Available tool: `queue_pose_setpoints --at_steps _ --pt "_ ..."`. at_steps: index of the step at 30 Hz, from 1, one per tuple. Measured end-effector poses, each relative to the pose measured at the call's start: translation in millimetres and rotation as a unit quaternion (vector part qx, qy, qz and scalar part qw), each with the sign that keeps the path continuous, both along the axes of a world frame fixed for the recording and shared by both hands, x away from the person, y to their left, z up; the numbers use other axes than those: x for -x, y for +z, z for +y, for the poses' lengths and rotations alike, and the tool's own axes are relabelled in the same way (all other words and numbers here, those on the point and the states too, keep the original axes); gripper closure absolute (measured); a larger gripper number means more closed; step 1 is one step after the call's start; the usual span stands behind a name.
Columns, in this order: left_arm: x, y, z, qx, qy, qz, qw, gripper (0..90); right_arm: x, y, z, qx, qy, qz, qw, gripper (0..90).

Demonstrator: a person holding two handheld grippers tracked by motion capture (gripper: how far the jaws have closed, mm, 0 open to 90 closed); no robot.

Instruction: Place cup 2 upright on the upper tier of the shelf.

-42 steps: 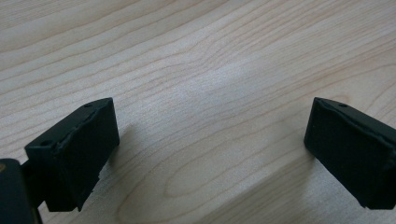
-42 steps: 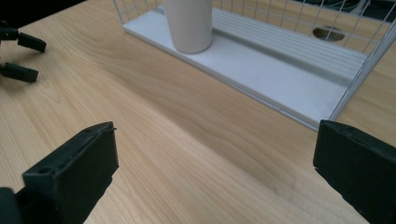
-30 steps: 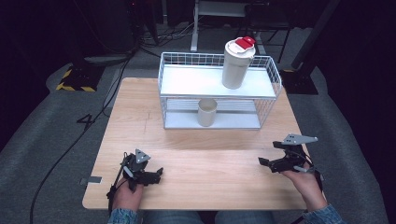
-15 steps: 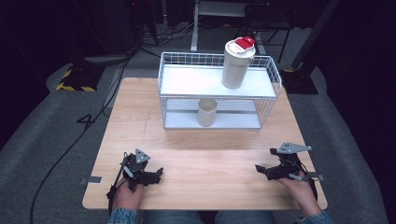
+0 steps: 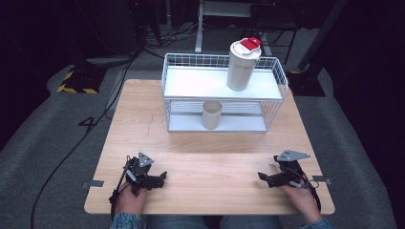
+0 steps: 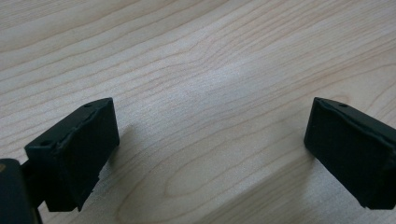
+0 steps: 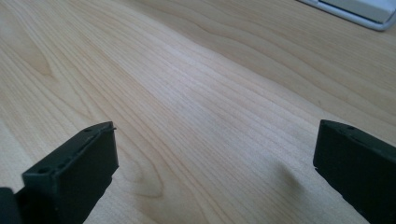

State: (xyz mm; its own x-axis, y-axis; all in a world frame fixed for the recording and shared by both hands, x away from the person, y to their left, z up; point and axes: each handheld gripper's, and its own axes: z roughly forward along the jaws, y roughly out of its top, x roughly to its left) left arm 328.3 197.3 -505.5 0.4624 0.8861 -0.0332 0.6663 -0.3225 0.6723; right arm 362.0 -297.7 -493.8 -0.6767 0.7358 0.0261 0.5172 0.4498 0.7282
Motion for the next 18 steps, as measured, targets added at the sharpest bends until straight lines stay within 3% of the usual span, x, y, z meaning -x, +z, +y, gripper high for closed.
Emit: queue_pose_setpoints --at_steps 9,18 --pt "-0.1 0.0 0.0 0.000 0.000 0.000 1.0000 3.6 -1.5 -12.2 -0.4 0.017 -0.012 0.003 0.9998 0.0" --pt "-0.3 -0.1 -0.1 0.000 0.000 0.001 1.0000 3.1 -0.1 -12.4 0.7 0.020 -0.016 0.001 0.9997 0.0"
